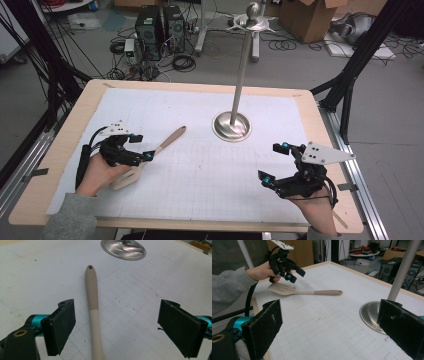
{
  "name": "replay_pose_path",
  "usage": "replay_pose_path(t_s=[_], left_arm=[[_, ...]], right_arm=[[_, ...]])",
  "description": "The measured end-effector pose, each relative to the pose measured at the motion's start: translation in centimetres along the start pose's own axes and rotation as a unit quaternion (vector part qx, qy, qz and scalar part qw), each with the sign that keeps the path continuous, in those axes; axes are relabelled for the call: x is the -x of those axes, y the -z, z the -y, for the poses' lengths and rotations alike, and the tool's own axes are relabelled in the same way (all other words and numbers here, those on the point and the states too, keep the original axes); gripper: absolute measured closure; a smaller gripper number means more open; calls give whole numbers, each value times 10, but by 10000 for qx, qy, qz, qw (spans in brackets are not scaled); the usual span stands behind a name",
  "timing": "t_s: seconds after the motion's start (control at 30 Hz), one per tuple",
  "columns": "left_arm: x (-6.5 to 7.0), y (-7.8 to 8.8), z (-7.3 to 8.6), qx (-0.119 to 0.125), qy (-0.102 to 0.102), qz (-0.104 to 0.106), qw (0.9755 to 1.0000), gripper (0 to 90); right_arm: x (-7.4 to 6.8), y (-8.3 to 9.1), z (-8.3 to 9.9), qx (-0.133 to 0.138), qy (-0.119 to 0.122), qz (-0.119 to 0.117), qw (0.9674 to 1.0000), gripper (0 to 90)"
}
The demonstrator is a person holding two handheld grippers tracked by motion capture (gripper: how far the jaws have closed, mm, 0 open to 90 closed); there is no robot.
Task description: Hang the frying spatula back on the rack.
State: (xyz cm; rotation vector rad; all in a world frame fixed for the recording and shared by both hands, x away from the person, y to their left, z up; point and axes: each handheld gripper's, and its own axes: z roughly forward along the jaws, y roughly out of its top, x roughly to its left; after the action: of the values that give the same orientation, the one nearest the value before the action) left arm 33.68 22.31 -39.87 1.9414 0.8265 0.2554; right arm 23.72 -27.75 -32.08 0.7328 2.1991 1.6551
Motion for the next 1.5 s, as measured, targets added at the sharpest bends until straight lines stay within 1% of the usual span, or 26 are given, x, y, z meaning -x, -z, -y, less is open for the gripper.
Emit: replay_pose_path(t_s=[0.03, 0.07, 0.1, 0.17, 0.2, 0.23, 0.3, 0.4, 0.5, 0.57, 0.6, 0.7, 0.77, 0.83, 0.87, 1.03, 1.17, 1.23, 1.27, 1.37, 1.5], left_arm=[[0, -1, 1, -7, -16, -31, 10000, 159], [0, -2, 1, -19, 16, -64, 10000, 164], [0, -4, 2, -89, -34, -66, 9999, 167], [1, -6, 2, -141, -66, -129, 9998, 176], [2, -7, 2, -193, -140, -155, 9996, 181], [2, -8, 2, -187, -135, -166, 9996, 186], [3, -9, 3, -218, -198, -240, 9993, 193], [3, -10, 4, -154, -171, -342, 9991, 197], [2, -12, 6, -96, -104, -382, 9992, 199], [1, -12, 6, -139, -159, -429, 9989, 199], [2, -13, 6, -103, -131, -442, 9989, 199], [3, -14, 6, -139, -132, -445, 9988, 222], [2, -15, 6, -250, -160, -401, 9988, 243], [3, -17, 8, -328, -107, -403, 9986, 271], [2, -18, 9, -386, -122, -434, 9982, 274], [1, -19, 12, -421, -91, -474, 9979, 284], [2, -22, 14, -511, -130, -485, 9974, 324], [4, -23, 15, -565, -150, -521, 9969, 338], [4, -24, 15, -608, -200, -539, 9965, 352], [5, -25, 16, -647, -234, -591, 9959, 379], [4, -24, 18, -697, -201, -604, 9955, 419]], right_arm=[[-1, 1, 0, -17, -41, 2, 10000, 51], [-1, 2, 0, 10, -14, 11, 10000, 51], [-1, 2, 0, 33, -19, 7, 10000, 51], [-1, 2, 0, 16, 13, -5, 10000, 50], [-1, 2, 0, 1, 3, -11, 10000, 50], [-1, 2, 0, -13, -9, -9, 10000, 50], [-2, 2, 0, -12, -19, -25, 10000, 50], [-2, 1, 0, -33, -11, -23, 10000, 50], [-1, 0, 1, -32, 9, -28, 10000, 51], [-1, 0, 1, -44, -7, -37, 10000, 50], [-1, 0, 1, -40, -15, -39, 10000, 51], [-1, 1, 1, -32, -18, -36, 10000, 50], [-1, 1, 1, -33, -20, -39, 10000, 50], [-1, 1, 1, -35, -28, -49, 10000, 50], [-1, 1, 1, -45, -24, -53, 10000, 50], [-1, 0, 2, -57, -24, -62, 10000, 50], [0, -1, 2, -77, -23, -63, 9999, 50], [0, -1, 2, -70, -13, -65, 10000, 50], [0, -1, 2, -76, -23, -70, 9999, 50], [-1, -2, 2, -85, -23, -80, 9999, 50], [-1, -2, 2, -102, -25, -76, 9999, 50]])
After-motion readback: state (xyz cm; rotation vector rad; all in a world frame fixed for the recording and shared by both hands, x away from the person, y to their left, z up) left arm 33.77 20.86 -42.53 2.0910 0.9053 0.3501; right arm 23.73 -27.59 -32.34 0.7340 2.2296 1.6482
